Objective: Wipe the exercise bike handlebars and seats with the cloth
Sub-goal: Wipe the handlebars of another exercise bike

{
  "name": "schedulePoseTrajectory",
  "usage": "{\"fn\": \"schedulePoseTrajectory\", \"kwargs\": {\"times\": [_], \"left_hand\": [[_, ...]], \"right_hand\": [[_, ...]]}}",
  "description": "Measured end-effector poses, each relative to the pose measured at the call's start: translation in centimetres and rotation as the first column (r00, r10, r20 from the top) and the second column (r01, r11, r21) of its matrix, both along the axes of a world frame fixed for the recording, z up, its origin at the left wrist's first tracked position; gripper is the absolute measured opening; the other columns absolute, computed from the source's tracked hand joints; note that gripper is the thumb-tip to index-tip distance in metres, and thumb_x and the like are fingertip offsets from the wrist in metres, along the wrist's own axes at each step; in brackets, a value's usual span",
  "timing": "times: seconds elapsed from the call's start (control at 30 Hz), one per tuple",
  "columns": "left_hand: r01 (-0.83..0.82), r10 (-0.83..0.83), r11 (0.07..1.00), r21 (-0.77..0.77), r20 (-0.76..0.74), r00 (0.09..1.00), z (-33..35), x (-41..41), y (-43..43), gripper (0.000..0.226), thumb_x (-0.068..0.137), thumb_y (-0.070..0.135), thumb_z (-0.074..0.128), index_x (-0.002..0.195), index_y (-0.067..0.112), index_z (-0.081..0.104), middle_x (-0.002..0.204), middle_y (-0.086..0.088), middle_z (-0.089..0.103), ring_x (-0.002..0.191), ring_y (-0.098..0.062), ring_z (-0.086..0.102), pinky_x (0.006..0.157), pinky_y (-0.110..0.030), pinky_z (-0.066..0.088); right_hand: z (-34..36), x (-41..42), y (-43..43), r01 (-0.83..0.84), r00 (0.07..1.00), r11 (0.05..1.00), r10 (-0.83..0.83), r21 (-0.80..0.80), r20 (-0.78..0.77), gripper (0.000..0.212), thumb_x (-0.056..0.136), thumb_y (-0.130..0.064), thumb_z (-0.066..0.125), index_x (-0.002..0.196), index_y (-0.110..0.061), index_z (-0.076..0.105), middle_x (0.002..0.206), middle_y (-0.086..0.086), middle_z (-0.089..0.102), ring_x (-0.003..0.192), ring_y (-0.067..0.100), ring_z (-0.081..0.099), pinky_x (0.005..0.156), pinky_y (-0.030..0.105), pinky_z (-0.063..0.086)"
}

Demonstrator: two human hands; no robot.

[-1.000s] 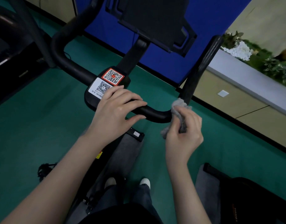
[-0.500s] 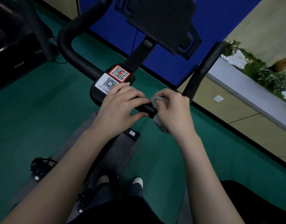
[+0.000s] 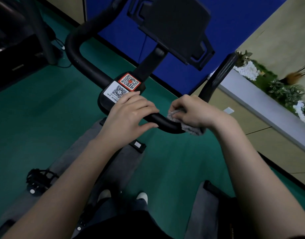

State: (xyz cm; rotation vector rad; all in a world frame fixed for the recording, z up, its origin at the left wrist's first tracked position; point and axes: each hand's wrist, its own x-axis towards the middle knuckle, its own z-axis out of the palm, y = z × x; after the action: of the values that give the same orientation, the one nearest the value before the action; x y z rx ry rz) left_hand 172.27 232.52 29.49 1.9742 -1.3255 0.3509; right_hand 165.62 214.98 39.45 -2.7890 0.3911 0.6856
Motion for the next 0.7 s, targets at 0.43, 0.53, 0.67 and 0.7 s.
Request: {"fn": "schedulePoseTrajectory", "kwargs": {"times": [0.43,0.53,0.67,0.7], "left_hand": [[0.002,-0.001,1.0,0.025,-0.006,1.0,0.0,0.1,0.0,0.036,0.084,0.048,0.061,0.107,0.023,0.07,0.106,0.011,0.067,0.102,-0.011,0.06,0.111,-0.03,0.027],[0.003,-0.002,1.0,0.031,-0.019,1.0,0.0,0.0,0.0,0.036,0.084,0.048,0.061,0.108,0.023,0.07,0.107,0.012,0.067,0.103,-0.009,0.06,0.112,-0.029,0.027],[-0.006,0.006,1.0,0.018,-0.031,1.0,0.3,-0.2,-0.2,0.041,0.083,0.056,0.06,0.104,0.023,0.07,0.105,0.012,0.067,0.101,-0.01,0.06,0.111,-0.03,0.027],[-0.017,0.017,1.0,0.014,-0.031,0.999,0.4,-0.3,-0.3,0.043,0.083,0.058,0.058,0.103,0.023,0.071,0.103,0.012,0.067,0.1,-0.01,0.061,0.111,-0.029,0.026]], "right_hand": [[0.2,0.0,-1.9,-0.116,0.992,0.987,0.121,-0.11,0.041,0.015,0.086,-0.003,0.058,0.092,-0.012,0.069,0.089,0.001,0.067,0.088,0.017,0.061,0.079,0.03,0.05],[0.7,0.1,-3.4,-0.031,0.985,0.988,0.057,-0.151,0.166,0.017,0.086,0.0,0.055,0.092,-0.009,0.067,0.084,0.002,0.064,0.086,0.019,0.06,0.073,0.029,0.046],[0.1,-1.4,-3.4,-0.004,0.958,0.998,0.02,-0.056,0.286,0.018,0.086,0.0,0.054,0.088,-0.012,0.068,0.078,-0.003,0.064,0.08,0.014,0.06,0.069,0.025,0.042],[-0.4,-2.1,-3.2,-0.007,0.945,1.0,0.015,-0.026,0.325,0.018,0.086,0.0,0.054,0.087,-0.012,0.068,0.08,-0.003,0.065,0.081,0.014,0.06,0.07,0.023,0.041]]}}
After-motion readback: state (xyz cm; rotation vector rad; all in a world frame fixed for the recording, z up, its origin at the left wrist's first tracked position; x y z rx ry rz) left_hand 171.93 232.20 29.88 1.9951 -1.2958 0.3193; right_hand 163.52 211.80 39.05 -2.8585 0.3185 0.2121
